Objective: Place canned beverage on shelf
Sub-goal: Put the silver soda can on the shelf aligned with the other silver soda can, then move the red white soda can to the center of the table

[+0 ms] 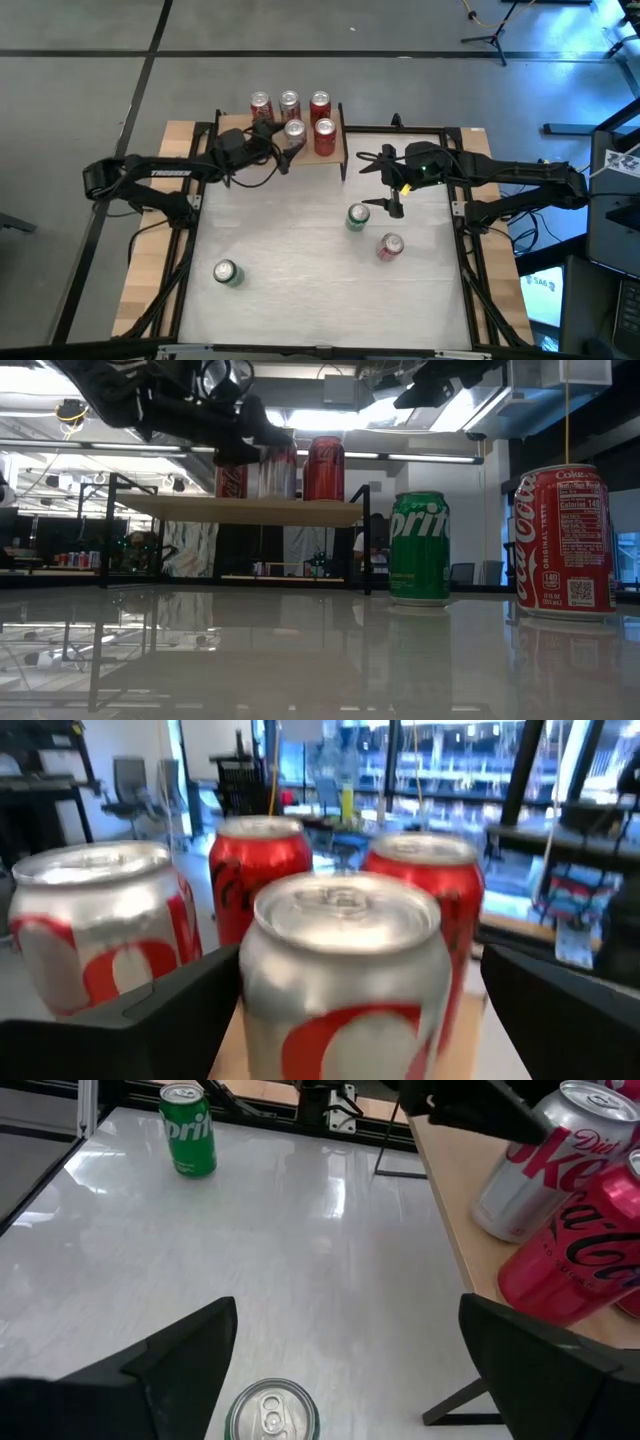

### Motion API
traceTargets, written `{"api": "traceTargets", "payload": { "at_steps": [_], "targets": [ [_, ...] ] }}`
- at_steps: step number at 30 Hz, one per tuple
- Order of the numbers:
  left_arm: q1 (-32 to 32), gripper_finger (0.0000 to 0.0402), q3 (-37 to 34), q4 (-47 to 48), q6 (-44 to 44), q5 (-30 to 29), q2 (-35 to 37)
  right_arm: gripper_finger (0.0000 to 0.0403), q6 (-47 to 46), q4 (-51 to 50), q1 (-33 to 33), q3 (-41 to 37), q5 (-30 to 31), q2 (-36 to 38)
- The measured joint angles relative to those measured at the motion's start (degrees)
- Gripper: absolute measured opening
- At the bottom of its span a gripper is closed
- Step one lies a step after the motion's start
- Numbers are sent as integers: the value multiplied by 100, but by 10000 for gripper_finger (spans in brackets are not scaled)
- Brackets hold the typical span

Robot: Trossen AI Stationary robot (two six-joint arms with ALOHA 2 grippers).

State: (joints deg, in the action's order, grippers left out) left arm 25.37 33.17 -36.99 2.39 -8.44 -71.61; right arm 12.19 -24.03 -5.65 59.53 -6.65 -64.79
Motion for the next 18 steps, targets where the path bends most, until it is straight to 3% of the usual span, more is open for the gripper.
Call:
{"api": "traceTargets", "payload": {
  "at_steps": [6, 12, 18],
  "targets": [
    [1, 396, 0, 534, -226, -10, 479, 376, -47, 16, 0, 0, -1, 0],
    [6, 396, 0, 537, -647, -582, 1056, 376, -61, 17, 2, 0, -34, 0],
    [-51, 396, 0, 521, -503, -510, 1723, 376, -746, 22, 7, 0, -201, 0]
  ]
}}
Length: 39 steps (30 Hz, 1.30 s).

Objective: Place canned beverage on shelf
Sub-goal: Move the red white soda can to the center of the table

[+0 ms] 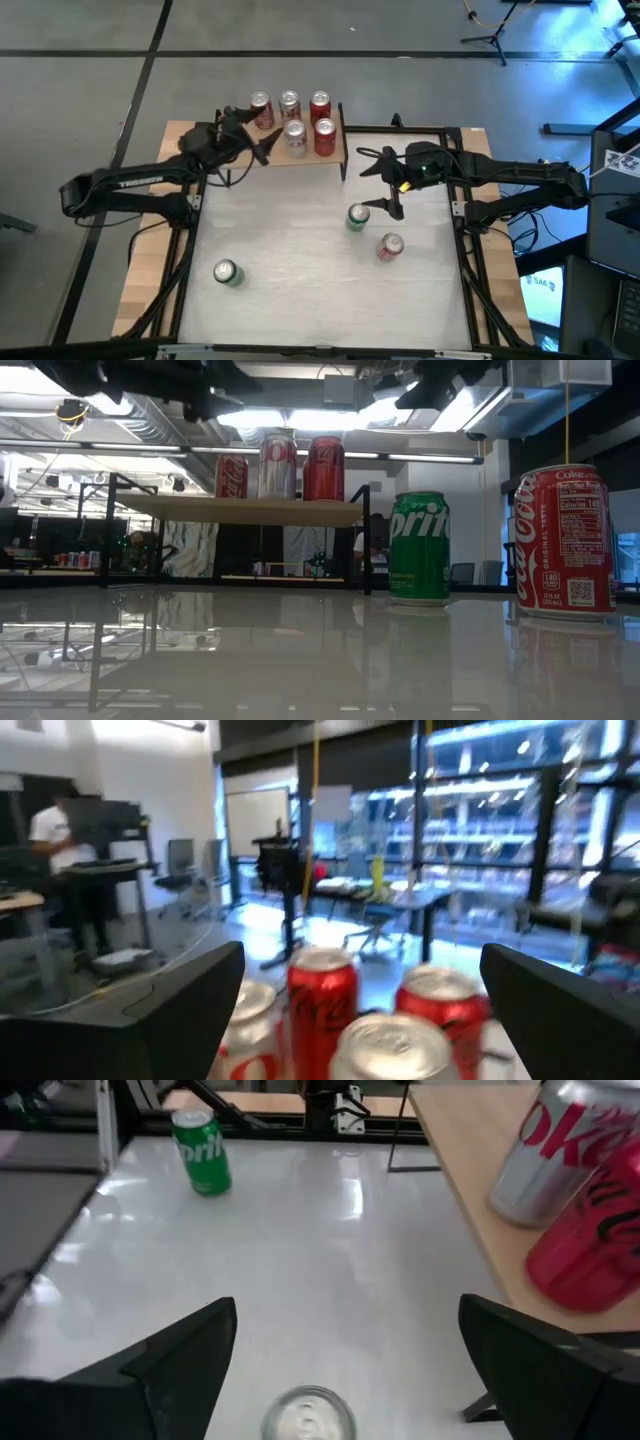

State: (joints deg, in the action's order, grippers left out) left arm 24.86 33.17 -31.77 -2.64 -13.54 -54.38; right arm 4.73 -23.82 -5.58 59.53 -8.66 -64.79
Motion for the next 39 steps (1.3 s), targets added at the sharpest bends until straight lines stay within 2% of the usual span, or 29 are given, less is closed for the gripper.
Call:
{"api": "traceTargets", "payload": {
  "at_steps": [6, 10, 16, 23, 32, 39],
  "targets": [
    [-252, 396, 0, 1, 394, 405, 362, 376, -493, -19, 0, 9, -473, 1],
    [-467, 396, 0, 12, 660, 909, 382, 376, -732, -41, 208, 151, -453, 0],
    [-992, 396, 0, 49, 1010, 1435, 333, 376, -747, -471, 966, 618, 349, 19],
    [-1731, 396, 0, 215, 976, 1365, 228, 376, -1230, -1076, 2068, 776, 1829, 17],
    [-2254, 396, 0, 258, 958, 504, -150, 376, -3061, -2226, 3117, 774, 2979, -9],
    [-2365, 396, -2, 248, 966, 353, -592, 376, -4731, -2861, 3525, 772, 3615, -9]
  ]
}}
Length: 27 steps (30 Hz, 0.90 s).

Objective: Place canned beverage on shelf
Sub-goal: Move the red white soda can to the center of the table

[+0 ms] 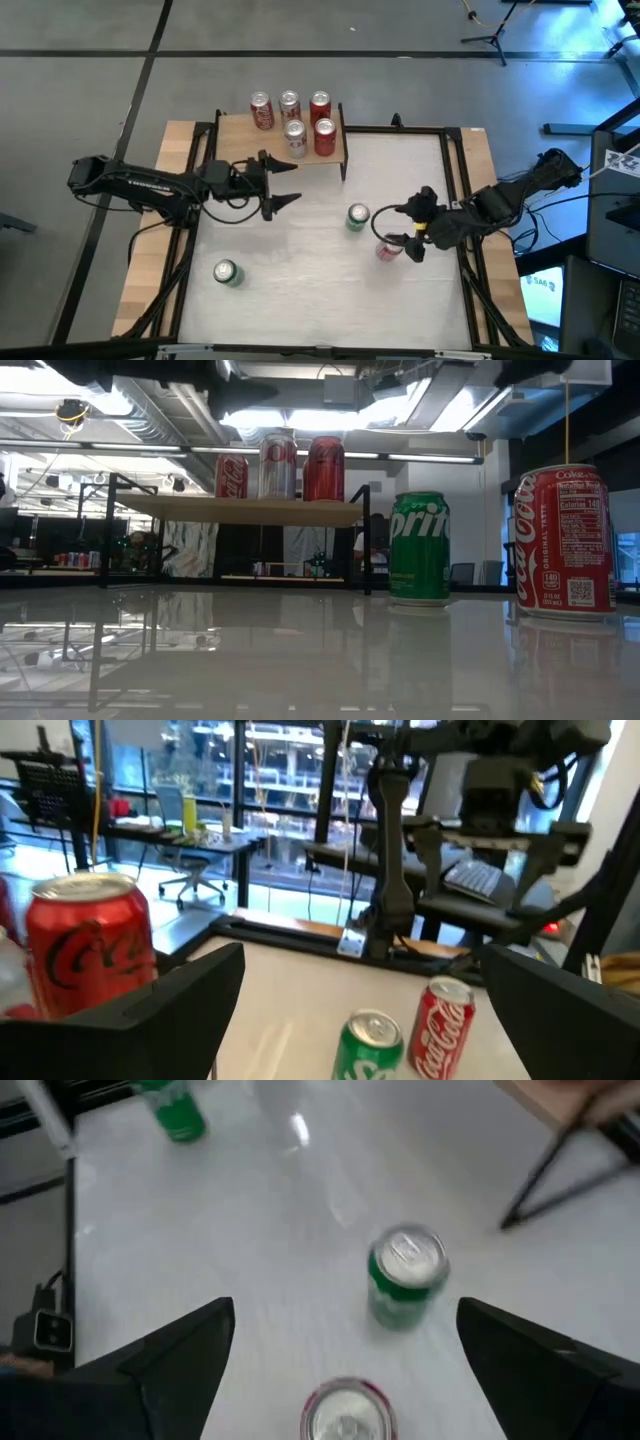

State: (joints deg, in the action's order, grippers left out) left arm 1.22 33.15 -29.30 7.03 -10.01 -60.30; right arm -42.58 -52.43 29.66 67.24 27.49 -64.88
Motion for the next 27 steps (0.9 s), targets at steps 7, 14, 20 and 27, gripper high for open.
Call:
{"api": "traceTargets", "payload": {
  "at_steps": [7, 14, 20, 27],
  "targets": [
    [-197, 396, 0, 8, 33, -2, -160, 376, -2352, -1254, -6, 0, -183, -15],
    [-358, 396, 0, 9, 33, -6, -166, 376, -4497, -2260, -6, -2, -975, -221],
    [-448, 396, 0, 11, 33, -246, -165, 376, -4437, -1930, -6, -2, -1174, -468],
    [-479, 396, 0, 13, 33, -290, -165, 376, -4418, -1115, -6, -2, -1141, -647]
  ]
}}
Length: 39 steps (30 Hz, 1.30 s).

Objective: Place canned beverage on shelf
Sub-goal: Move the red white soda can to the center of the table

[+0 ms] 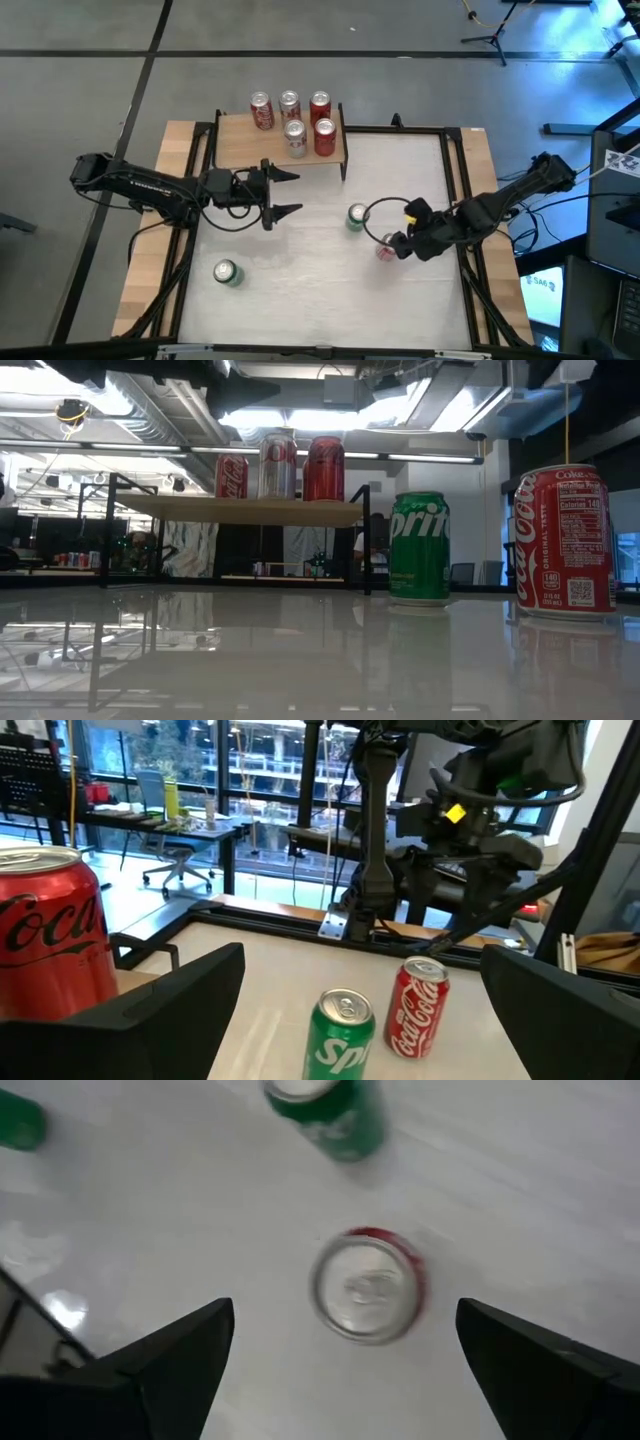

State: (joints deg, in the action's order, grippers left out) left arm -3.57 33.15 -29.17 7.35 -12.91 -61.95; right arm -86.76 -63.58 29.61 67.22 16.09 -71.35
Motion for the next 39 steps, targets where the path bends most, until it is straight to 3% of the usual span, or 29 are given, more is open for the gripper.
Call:
{"api": "traceTargets", "payload": {
  "at_steps": [12, 27, 39],
  "targets": [
    [0, 396, 0, 2, 1, 11, 0, 376, -1642, 140, 0, 0, 152, -162],
    [0, 396, 0, 5, 2, 35, 0, 376, -1694, 76, -11, -1, 84, -1016],
    [0, 396, 0, 4, 2, 35, 0, 376, -1696, -119, -162, -2, 122, -1222]
  ]
}}
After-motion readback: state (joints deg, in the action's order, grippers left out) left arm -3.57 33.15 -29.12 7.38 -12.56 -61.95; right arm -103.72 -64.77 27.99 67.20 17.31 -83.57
